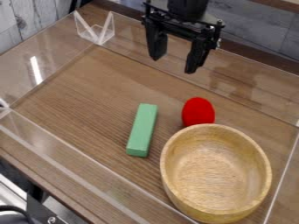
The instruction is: Move the red fruit to the left
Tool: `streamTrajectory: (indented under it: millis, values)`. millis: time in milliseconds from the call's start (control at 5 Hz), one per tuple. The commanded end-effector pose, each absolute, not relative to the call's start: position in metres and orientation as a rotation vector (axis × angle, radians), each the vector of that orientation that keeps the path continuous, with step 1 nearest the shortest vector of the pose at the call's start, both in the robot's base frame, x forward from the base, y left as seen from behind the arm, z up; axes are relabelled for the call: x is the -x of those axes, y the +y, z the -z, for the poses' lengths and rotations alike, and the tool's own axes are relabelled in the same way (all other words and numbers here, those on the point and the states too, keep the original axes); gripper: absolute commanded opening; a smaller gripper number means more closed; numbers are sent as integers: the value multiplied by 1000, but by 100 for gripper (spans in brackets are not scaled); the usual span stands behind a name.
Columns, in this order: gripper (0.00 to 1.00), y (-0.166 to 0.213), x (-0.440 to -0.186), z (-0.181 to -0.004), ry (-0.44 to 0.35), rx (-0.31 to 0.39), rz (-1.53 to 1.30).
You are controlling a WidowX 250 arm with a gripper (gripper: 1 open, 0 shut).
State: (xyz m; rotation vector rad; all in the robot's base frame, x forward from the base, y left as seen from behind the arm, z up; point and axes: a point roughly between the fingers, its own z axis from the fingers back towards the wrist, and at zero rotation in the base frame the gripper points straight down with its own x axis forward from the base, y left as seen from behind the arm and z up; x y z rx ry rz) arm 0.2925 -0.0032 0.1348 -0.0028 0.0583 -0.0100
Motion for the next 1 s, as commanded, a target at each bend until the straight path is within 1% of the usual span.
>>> streamTrajectory:
  millis: [0, 200, 400, 600, 800]
  values:
    - [100, -3, -299, -126, 62, 7, -10]
    - [100, -9, -303, -108, 62, 14, -66]
    - [100, -15, -306, -101, 56, 13, -66]
    - [100, -18, -309, -98, 58, 13, -56]
    - [100, -23, -313, -85, 53, 12, -46]
